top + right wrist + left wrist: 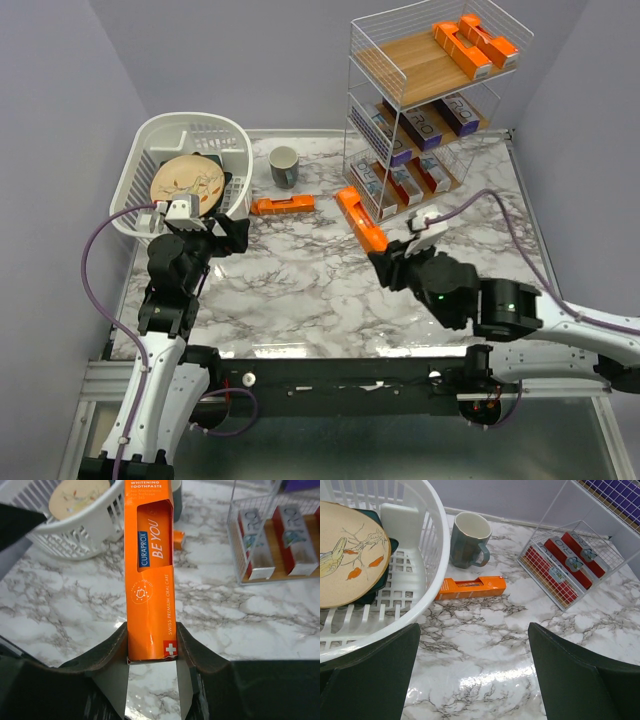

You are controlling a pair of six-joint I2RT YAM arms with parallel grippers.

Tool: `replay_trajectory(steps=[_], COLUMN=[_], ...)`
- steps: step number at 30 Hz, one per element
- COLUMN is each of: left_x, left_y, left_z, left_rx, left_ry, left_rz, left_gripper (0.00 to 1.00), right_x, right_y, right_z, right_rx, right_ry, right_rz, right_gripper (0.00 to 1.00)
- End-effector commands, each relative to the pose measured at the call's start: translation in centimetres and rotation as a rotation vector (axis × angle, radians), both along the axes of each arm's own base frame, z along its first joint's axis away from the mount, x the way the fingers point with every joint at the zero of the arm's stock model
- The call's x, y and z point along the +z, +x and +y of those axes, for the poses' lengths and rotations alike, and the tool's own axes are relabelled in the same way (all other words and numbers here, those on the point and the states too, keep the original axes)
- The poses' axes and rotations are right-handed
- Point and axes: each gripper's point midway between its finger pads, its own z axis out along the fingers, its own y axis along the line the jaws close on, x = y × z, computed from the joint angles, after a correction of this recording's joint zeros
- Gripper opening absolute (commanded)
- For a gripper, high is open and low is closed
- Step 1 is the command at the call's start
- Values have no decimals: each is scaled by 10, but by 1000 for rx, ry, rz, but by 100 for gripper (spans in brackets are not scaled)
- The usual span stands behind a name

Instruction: Place and organize the toothpastes onto the shelf

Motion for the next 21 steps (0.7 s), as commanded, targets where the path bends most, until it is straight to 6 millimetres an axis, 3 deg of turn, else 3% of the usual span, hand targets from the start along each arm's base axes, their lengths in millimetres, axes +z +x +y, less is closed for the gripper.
replay_trajectory(steps=[1,3,4,7,8,11,12,14,15,16,18,20,21], left_x=[4,2,2,2,2,0,0,0,-1,-1,-1,-1,-1], left_y=[0,0,0,0,0,1,1,1,1,1,1,1,1], left_z=[-4,-4,-4,-4,-5,-6,-6,-6,-6,-6,-6,-6,-7], left_rx=[-25,-26,-26,-28,-31,-37,-35,-38,-38,-40,-38,-40,-42], left_ry=[-4,-4,-4,-6,-7,-7,-7,-9,-7,-6,-6,-6,-6], left_rz=[-12,-8,-9,-6,-4,4,5,6,7,7,7,7,7], left_gripper=[99,99,99,99,99,99,99,99,99,99,99,99,99], right_x=[80,110,135,173,196,228,252,263,278,284,277,289,279], right_y=[13,20,21,32,35,44,42,57,58,63,88,100,116], right_z=[-58,-76,-84,-108,-124,-133,-142,-139,-145,-136,-128,-131,-121], right_rx=[-104,-134,-139,-197,-231,-273,-291,-317,-325,-289,-310,-320,-312], right_ry=[-8,-3,38,31,26,-7,30,-23,-7,-9,-71,-75,-114], right_rz=[-129,-185,-213,-295,-342,-411,-441,-462,-478,-484,-454,-470,-441], right_gripper=[22,21,21,20,20,20,20,20,20,20,21,20,20])
